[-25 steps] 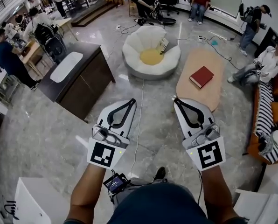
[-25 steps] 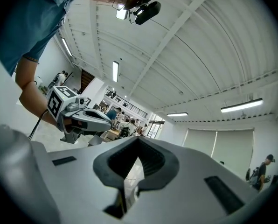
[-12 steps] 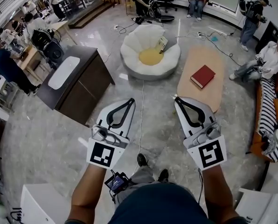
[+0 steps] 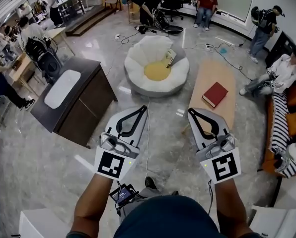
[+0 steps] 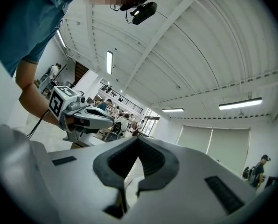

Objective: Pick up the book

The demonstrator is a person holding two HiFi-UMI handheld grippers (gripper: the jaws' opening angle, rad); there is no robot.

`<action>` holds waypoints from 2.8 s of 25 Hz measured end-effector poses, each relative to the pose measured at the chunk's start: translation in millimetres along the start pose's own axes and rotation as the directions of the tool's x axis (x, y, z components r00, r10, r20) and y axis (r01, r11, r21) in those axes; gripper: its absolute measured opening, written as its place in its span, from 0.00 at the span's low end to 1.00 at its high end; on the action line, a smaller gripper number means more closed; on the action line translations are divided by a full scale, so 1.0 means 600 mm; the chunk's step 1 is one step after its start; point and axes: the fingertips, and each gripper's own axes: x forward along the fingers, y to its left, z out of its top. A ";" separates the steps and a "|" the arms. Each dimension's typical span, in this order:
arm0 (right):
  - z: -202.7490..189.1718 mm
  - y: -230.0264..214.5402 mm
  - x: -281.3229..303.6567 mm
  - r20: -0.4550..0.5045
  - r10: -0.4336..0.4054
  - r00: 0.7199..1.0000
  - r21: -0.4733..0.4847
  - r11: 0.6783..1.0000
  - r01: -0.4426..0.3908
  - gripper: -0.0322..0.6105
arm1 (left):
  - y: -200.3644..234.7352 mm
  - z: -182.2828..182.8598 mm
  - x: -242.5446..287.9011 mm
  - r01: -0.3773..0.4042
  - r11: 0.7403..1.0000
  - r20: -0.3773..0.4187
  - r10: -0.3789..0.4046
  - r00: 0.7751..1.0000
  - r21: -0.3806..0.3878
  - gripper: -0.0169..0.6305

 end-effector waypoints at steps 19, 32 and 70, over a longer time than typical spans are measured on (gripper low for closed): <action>-0.051 -0.057 0.174 -0.047 -0.004 0.999 -0.026 1.000 0.003 0.07 | 0.128 -0.108 0.091 0.007 0.997 0.022 -0.005 1.000 -0.075 0.03; -0.141 -0.230 0.253 0.022 0.051 0.998 0.026 0.998 -0.052 0.07 | 0.163 -0.147 0.280 -0.048 0.998 -0.058 0.046 0.997 -0.030 0.03; -0.259 -0.327 0.605 -0.082 -0.051 0.995 0.018 0.998 0.053 0.07 | 0.436 -0.362 0.466 0.073 0.993 0.010 -0.073 0.997 -0.095 0.03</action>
